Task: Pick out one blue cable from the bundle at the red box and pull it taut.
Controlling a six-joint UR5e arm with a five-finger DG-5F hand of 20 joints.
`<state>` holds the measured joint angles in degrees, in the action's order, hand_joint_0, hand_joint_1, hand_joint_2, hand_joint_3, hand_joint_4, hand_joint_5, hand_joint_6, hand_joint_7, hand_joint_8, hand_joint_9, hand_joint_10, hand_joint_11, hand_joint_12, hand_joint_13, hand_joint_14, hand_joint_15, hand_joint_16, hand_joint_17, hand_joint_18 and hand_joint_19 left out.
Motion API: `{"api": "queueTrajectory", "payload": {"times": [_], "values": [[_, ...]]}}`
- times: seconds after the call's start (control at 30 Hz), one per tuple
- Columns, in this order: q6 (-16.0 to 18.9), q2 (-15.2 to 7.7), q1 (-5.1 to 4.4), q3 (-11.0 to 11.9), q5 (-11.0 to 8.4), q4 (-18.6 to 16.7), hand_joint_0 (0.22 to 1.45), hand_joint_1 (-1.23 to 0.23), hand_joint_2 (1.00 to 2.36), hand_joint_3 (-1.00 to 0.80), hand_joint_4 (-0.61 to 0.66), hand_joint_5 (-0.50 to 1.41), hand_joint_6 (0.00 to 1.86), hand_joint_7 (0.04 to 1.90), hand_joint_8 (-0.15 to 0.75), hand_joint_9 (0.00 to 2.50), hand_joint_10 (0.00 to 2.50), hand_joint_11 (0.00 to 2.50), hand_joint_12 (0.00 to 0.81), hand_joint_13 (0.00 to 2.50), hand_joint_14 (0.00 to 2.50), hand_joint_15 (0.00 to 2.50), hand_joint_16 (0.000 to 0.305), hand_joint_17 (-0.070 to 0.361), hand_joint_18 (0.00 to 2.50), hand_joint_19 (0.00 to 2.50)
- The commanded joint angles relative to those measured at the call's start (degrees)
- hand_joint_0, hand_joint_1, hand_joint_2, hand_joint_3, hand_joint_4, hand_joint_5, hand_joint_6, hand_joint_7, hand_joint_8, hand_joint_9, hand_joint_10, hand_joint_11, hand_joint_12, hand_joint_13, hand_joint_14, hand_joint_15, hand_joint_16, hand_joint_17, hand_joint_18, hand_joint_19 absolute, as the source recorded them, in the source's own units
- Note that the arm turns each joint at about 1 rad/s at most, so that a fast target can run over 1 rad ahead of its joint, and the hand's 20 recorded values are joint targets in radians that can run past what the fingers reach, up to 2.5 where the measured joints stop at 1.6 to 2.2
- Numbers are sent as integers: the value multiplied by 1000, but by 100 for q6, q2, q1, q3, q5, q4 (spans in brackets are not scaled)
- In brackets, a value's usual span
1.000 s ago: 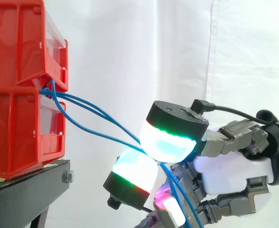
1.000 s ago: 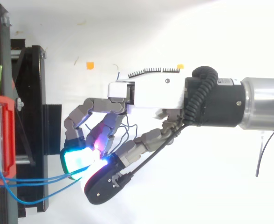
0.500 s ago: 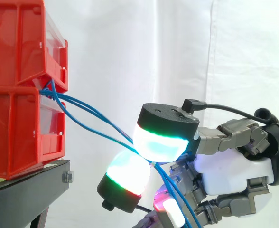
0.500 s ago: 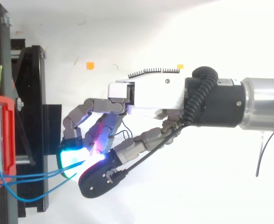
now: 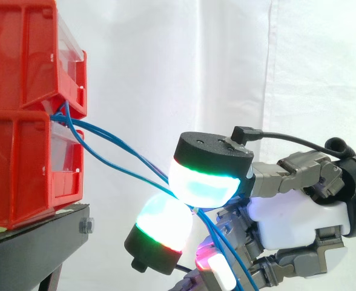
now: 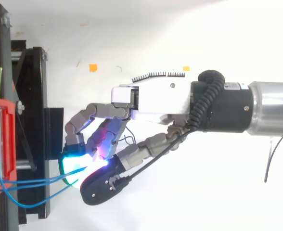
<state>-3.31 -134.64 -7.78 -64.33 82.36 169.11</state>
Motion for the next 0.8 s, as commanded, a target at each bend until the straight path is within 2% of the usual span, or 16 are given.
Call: {"api": "queueTrajectory", "payload": {"times": [0.0, 0.13, 0.23, 0.4, 0.57, 0.77], "values": [[6, -1, -4, -1, 0, -1, 587, -670, 1009, -383, 65, -100, 865, 1087, 307, 1142, 18, 539, 192, 688, 10, 283, 29, 64, 539, 412], [6, -1, -4, -1, 0, -10, 576, -614, 1000, -500, 59, -101, 865, 1040, 307, 1147, 20, 545, 191, 695, 10, 283, 28, 64, 550, 408], [6, -1, -13, -1, 0, -10, 565, -535, 1000, -500, 66, -100, 863, 1034, 310, 1153, 20, 541, 192, 700, 10, 286, 28, 64, 555, 413], [6, -1, -13, -1, 8, -10, 565, -488, 1000, -500, 56, -99, 860, 1019, 308, 1151, 18, 538, 189, 702, 10, 283, 28, 63, 554, 414], [6, -1, -13, -1, 0, -10, 601, -510, 1001, -489, 42, -96, 854, 1032, 307, 1152, 18, 532, 179, 695, 10, 279, 26, 59, 546, 410], [6, -1, -13, 8, 0, -10, 606, -643, 1017, -291, 27, -94, 863, 1116, 306, 1145, 18, 538, 179, 693, 10, 274, 26, 60, 560, 389]]}}
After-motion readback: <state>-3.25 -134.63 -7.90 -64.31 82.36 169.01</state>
